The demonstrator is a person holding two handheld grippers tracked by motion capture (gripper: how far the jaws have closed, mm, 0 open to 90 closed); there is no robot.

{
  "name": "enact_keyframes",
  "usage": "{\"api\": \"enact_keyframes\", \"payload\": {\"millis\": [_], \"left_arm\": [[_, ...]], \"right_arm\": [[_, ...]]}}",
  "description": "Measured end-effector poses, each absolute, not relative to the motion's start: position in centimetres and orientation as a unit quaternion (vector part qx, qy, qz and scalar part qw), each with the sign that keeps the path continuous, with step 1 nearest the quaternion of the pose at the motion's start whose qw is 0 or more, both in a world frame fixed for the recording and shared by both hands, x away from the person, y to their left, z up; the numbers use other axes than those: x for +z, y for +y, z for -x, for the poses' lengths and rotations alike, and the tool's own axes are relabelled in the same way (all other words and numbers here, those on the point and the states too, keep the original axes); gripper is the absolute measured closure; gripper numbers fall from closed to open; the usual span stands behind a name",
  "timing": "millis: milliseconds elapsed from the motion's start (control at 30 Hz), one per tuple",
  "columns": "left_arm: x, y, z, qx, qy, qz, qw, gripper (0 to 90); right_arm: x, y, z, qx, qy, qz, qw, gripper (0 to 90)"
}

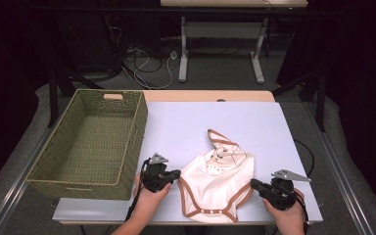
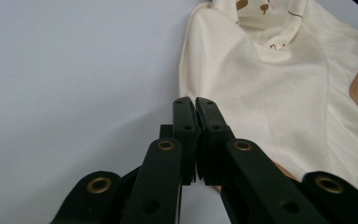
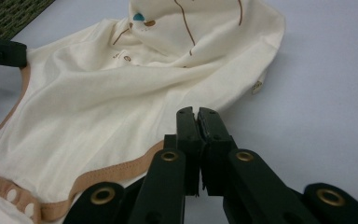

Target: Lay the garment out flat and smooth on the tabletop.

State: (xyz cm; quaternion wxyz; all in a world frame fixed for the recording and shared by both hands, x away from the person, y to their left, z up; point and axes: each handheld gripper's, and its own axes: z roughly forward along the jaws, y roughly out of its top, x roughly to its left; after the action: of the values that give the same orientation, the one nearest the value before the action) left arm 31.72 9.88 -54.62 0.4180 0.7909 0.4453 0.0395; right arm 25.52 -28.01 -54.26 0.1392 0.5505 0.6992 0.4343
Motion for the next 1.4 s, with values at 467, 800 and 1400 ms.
{"api": "enact_keyframes", "payload": {"millis": [467,800,1400], "left_arm": [[-53.9,11.6,-30.4,0.047,0.448,-0.787,0.422,87.8],[-54.0,11.7,-30.0,0.064,0.446,-0.790,0.416,87.9],[-54.7,12.2,-30.2,0.062,0.458,-0.784,0.414,87.9]], "right_arm": [[-53.9,-28.6,-25.6,0.438,0.695,-0.553,0.142,88.0],[-53.9,-28.6,-25.8,0.441,0.693,-0.551,0.146,88.0],[-54.0,-29.1,-26.5,0.439,0.690,-0.556,0.153,88.1]]}}
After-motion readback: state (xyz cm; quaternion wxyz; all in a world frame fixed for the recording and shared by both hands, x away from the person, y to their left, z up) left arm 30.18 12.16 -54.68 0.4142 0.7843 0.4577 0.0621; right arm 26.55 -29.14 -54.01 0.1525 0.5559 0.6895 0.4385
